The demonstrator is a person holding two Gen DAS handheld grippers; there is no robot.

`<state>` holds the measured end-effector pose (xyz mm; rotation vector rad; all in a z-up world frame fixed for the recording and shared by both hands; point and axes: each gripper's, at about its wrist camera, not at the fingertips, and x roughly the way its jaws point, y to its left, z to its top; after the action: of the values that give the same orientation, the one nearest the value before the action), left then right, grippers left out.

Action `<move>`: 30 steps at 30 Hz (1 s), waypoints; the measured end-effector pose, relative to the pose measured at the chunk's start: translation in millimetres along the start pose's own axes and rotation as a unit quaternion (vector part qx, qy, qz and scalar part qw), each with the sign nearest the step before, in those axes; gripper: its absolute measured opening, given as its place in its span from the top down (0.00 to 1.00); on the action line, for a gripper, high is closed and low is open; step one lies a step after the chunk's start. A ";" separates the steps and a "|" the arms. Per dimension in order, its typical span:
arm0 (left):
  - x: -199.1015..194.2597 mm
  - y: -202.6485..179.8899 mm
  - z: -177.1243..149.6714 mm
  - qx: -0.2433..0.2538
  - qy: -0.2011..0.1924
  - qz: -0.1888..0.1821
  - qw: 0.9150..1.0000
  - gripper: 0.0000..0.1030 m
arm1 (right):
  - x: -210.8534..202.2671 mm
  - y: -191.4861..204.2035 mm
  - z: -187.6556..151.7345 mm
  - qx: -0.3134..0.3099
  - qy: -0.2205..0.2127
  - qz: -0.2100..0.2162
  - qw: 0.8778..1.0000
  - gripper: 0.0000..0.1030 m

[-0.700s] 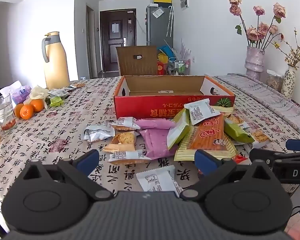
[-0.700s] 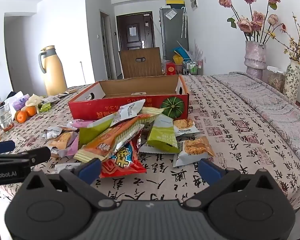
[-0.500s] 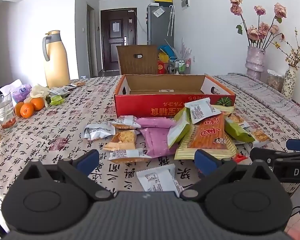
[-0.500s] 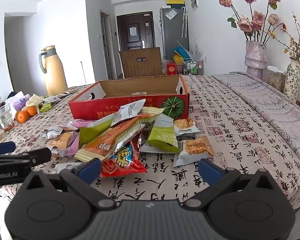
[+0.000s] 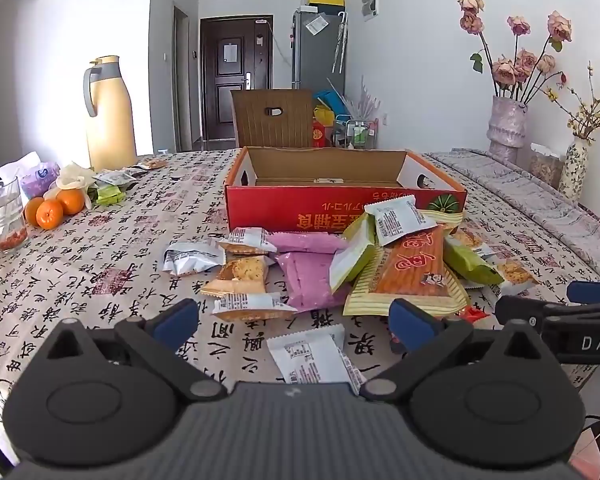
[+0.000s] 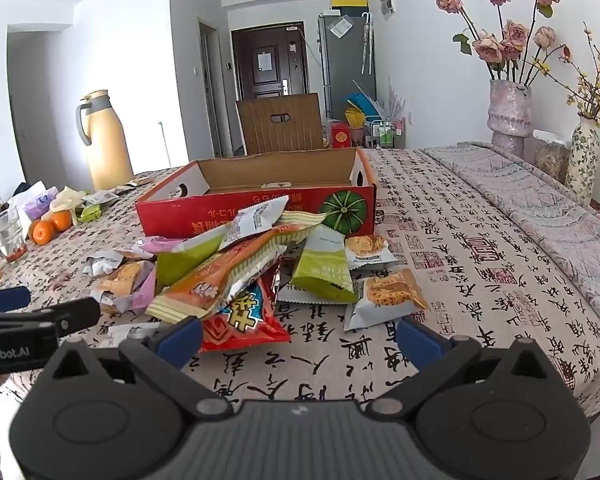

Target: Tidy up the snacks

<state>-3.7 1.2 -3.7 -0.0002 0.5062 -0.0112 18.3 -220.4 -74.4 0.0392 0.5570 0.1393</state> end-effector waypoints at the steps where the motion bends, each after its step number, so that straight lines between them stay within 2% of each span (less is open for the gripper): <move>1: -0.1 0.1 0.0 0.000 -0.001 0.000 1.000 0.00 | 0.0 0.0 0.0 0.000 0.000 0.000 1.000 0.00; 30: -3.5 0.3 -0.3 -0.002 -0.003 -0.003 1.000 0.00 | -1.3 1.8 0.0 -0.005 0.001 -0.003 1.000 0.00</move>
<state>-6.9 1.5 -2.3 -0.0053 0.5006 -0.0162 17.0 -218.8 -73.6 0.0287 0.5576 0.1366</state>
